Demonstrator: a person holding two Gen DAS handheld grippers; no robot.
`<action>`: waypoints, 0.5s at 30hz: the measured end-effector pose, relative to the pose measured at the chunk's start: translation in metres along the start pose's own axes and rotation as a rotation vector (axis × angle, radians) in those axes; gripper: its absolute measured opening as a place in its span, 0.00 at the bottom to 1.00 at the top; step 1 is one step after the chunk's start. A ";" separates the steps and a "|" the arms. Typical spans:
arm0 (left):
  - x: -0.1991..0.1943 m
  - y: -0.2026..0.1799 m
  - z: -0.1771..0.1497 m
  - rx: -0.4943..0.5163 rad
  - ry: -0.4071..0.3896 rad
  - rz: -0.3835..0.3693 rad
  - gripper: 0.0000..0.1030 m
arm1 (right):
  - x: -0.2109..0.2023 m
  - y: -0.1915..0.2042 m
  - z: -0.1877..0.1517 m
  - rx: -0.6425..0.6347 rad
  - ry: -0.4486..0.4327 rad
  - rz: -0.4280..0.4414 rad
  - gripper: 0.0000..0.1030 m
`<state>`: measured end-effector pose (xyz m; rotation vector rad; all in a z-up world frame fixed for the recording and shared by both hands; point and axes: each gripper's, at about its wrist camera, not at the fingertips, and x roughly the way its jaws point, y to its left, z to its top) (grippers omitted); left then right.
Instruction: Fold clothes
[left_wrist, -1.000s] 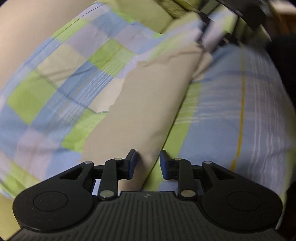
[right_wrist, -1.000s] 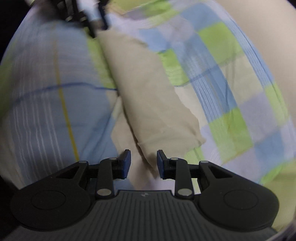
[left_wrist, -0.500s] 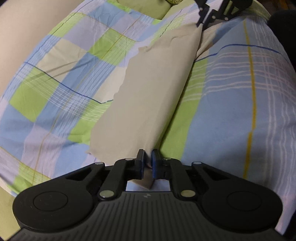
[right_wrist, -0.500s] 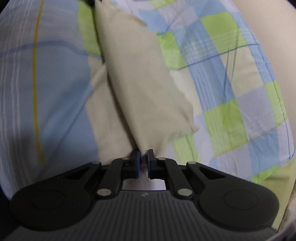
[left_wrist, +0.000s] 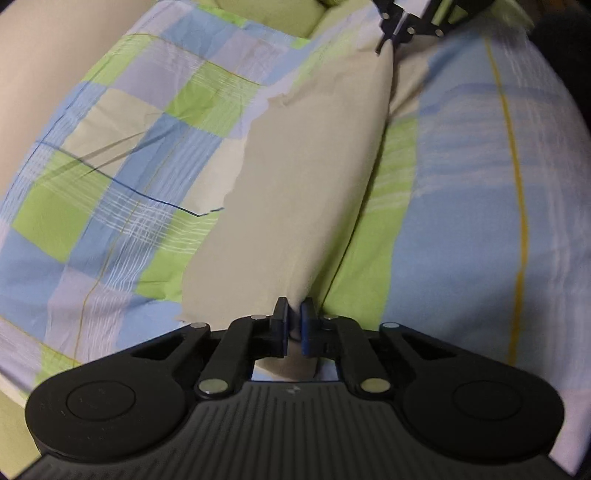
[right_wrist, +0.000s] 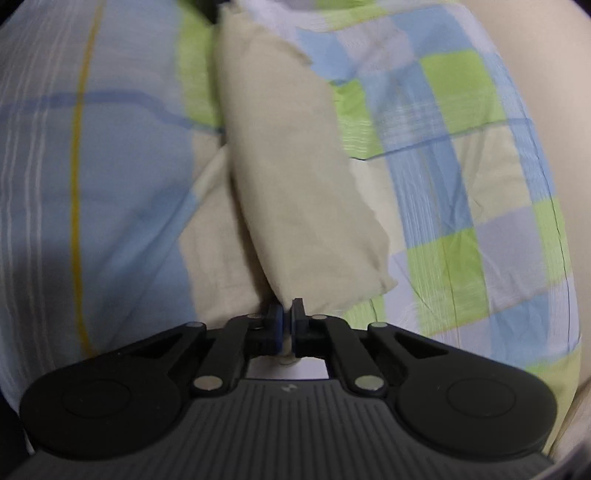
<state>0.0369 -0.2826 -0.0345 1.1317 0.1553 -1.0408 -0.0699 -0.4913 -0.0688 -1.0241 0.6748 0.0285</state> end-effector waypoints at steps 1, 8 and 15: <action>-0.015 0.002 0.001 -0.012 -0.012 -0.005 0.04 | -0.016 -0.005 0.000 0.024 -0.013 -0.005 0.01; -0.086 -0.034 -0.014 -0.087 -0.010 -0.135 0.05 | -0.100 0.014 -0.021 0.124 -0.034 0.043 0.01; -0.112 -0.001 -0.025 -0.256 -0.111 -0.268 0.34 | -0.124 0.034 -0.043 0.356 -0.014 0.119 0.06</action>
